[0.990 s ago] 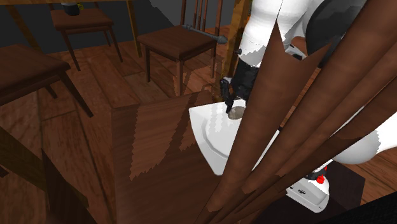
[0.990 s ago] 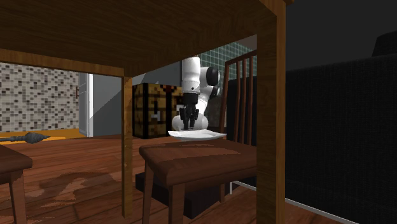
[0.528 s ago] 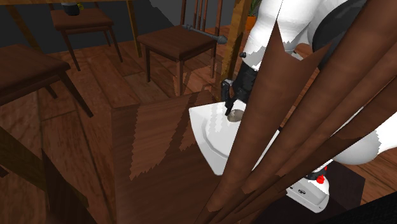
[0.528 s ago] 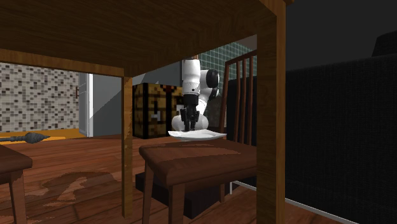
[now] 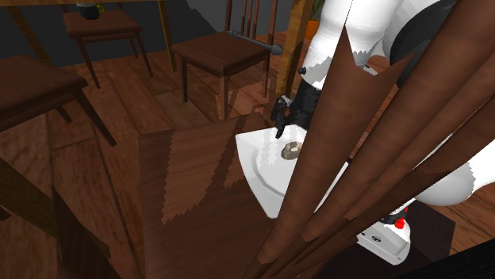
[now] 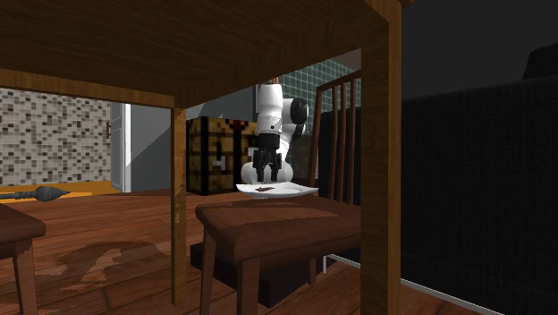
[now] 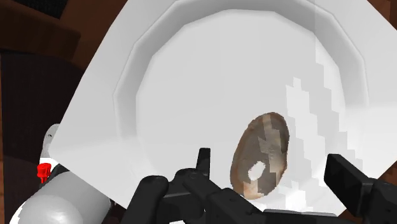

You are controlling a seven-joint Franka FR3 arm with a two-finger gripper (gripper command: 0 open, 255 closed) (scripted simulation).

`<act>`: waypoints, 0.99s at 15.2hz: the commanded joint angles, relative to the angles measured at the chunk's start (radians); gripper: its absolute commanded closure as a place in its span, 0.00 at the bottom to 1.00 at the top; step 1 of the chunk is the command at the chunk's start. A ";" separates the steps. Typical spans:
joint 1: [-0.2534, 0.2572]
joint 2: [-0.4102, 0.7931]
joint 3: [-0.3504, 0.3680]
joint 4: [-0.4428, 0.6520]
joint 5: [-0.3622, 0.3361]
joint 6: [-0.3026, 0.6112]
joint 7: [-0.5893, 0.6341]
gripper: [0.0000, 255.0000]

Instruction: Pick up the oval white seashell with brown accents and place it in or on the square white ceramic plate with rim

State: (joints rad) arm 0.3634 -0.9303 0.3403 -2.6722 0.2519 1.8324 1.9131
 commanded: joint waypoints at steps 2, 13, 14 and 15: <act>0.054 -0.015 0.125 0.030 0.014 -0.003 0.011 0.00; 0.160 0.008 0.002 0.119 -0.098 -0.094 0.077 0.00; 0.167 0.010 -0.003 0.119 -0.103 -0.093 0.081 0.00; 0.174 0.012 -0.007 0.119 -0.107 -0.092 0.086 0.00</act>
